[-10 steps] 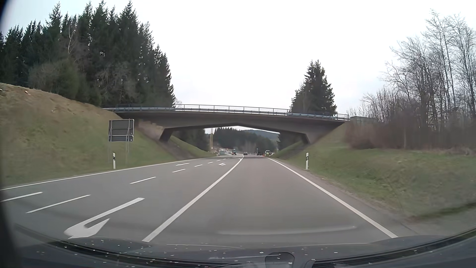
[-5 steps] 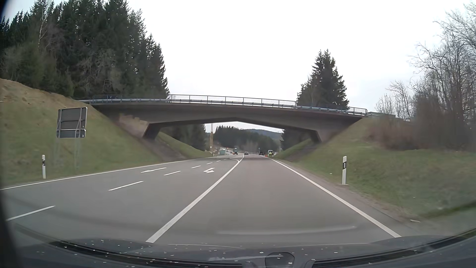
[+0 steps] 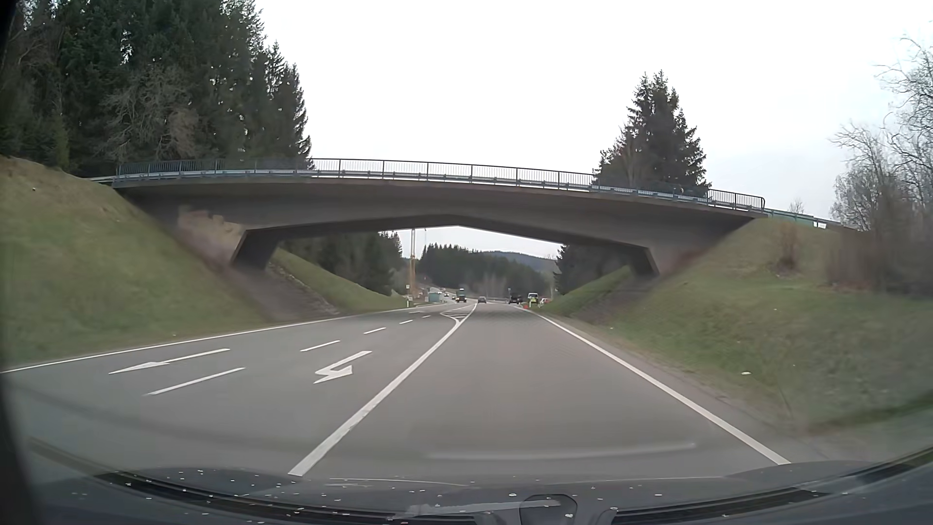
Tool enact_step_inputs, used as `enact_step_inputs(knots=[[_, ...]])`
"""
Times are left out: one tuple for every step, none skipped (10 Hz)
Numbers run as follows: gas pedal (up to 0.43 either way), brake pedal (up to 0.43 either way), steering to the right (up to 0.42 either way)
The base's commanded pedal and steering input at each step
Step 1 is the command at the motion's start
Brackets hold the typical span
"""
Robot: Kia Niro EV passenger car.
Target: Follow the waypoints while adhering to traffic rules and regulations
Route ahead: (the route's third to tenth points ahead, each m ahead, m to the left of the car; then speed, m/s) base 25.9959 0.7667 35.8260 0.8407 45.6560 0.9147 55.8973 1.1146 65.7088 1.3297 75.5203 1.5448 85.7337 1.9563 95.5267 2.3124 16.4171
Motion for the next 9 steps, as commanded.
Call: enact_step_inputs(knots=[[0.098, 0.0, 0.0], [0.098, 0.0, 0.0], [0.098, 0.0, 0.0], [0.098, 0.0, 0.0], [0.11, 0.0, 0.0], [0.11, 0.0, 0.0], [0.11, 0.0, 0.0], [0.11, 0.0, -0.001], [0.11, 0.0, -0.001]])
